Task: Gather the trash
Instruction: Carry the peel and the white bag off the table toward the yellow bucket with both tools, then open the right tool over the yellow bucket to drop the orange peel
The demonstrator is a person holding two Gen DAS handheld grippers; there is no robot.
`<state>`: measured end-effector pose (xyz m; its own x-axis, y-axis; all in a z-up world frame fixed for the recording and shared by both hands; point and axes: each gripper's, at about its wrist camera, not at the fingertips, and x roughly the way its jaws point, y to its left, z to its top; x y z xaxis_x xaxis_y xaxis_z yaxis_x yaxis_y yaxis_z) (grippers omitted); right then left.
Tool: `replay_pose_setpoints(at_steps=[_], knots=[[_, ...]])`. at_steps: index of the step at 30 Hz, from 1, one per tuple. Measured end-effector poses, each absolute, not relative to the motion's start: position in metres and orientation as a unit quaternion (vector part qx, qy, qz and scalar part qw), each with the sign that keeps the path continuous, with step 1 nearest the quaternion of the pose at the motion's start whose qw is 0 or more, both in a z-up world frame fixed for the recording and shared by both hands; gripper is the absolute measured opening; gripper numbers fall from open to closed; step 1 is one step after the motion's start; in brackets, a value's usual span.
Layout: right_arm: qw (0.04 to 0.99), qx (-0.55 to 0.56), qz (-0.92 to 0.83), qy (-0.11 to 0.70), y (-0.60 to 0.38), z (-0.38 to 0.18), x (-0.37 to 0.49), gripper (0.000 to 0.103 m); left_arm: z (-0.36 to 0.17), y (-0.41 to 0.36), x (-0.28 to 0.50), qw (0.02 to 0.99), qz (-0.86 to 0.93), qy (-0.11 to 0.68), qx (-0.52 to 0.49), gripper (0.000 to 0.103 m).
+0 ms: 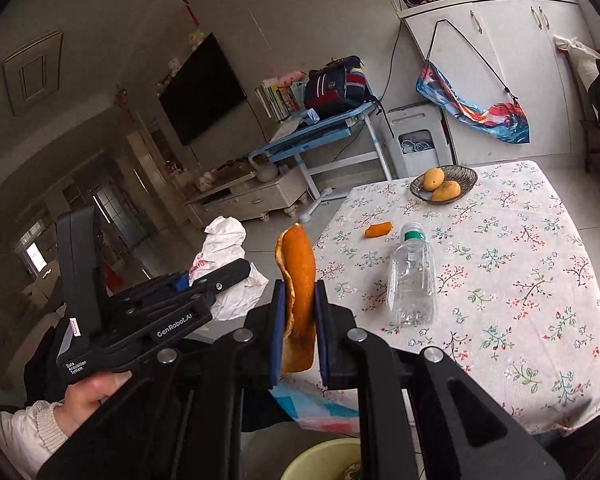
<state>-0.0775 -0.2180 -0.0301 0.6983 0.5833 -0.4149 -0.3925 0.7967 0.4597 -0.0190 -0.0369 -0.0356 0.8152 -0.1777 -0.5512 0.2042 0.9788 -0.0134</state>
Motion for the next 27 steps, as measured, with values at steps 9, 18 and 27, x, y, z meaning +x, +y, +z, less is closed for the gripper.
replay_pose_setpoints(at_steps=[9,18,27], knots=[[0.891,0.166,0.28,0.317,-0.207,-0.044,-0.103,0.015,-0.025,-0.033,-0.048,0.956,-0.103,0.273,0.019,0.03],[0.862,0.161,0.287,0.385,-0.192,-0.082,-0.129,0.016,-0.016,-0.031,-0.067,0.959,-0.109,0.26,0.021,0.03],[0.841,0.147,0.284,0.436,-0.182,-0.107,-0.148,0.018,-0.007,-0.03,-0.088,0.962,-0.115,0.248,0.026,0.03]])
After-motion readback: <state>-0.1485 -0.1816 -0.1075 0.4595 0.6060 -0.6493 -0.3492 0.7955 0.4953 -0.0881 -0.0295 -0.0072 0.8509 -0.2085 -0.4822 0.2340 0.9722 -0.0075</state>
